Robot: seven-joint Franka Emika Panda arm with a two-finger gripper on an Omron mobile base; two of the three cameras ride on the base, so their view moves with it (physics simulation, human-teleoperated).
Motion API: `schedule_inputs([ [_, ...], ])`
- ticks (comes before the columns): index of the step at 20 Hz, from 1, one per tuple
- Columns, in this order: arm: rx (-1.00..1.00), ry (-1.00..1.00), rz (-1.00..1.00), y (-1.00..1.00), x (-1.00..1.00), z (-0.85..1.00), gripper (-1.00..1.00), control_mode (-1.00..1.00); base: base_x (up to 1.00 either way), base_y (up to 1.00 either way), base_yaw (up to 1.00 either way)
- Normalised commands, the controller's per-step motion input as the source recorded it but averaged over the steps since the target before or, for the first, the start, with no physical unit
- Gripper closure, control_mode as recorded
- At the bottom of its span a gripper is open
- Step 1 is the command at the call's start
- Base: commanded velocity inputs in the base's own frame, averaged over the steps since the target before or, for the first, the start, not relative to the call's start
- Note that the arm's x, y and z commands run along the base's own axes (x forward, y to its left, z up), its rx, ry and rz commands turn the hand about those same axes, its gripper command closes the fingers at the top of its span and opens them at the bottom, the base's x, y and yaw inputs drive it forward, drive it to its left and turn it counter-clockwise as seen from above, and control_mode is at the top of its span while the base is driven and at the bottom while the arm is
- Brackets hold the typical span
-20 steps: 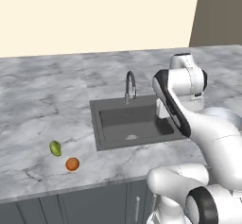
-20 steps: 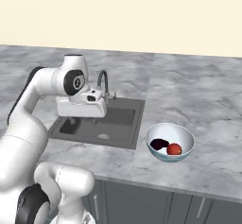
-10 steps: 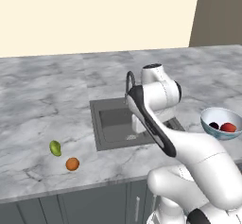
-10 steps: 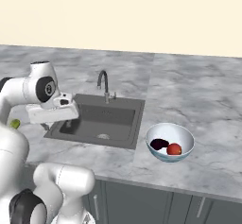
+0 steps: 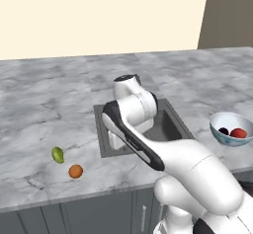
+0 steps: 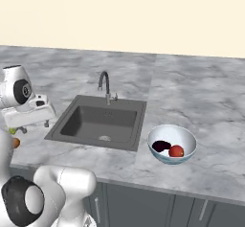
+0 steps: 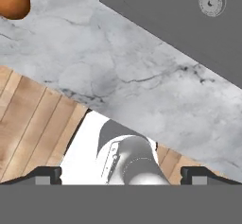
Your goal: There is a mixed pile of frozen fruits and vegetables on the counter. Locate all the frozen vegetables and place the items in a bowl on the counter. Take all the frozen fruits and defrost them in a running sink.
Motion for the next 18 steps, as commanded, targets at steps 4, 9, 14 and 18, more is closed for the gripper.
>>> schedule_inputs([
  [4, -0.01, 0.06, 0.15, 1.00, 0.06, -0.21, -1.00, -1.00, 0.00, 0.00, 0.00],
  [9, 0.04, 0.04, 0.19, 0.89, 0.14, -0.44, -1.00, -1.00, 0.00, 0.00, 0.00],
  [14, 0.19, 0.02, 0.23, 0.62, 0.31, -0.62, -1.00, -1.00, 0.00, 0.00, 0.00],
  [18, -0.04, 0.09, 0.11, 0.41, 0.28, -0.09, -1.00, -1.00, 0.00, 0.00, 0.00],
])
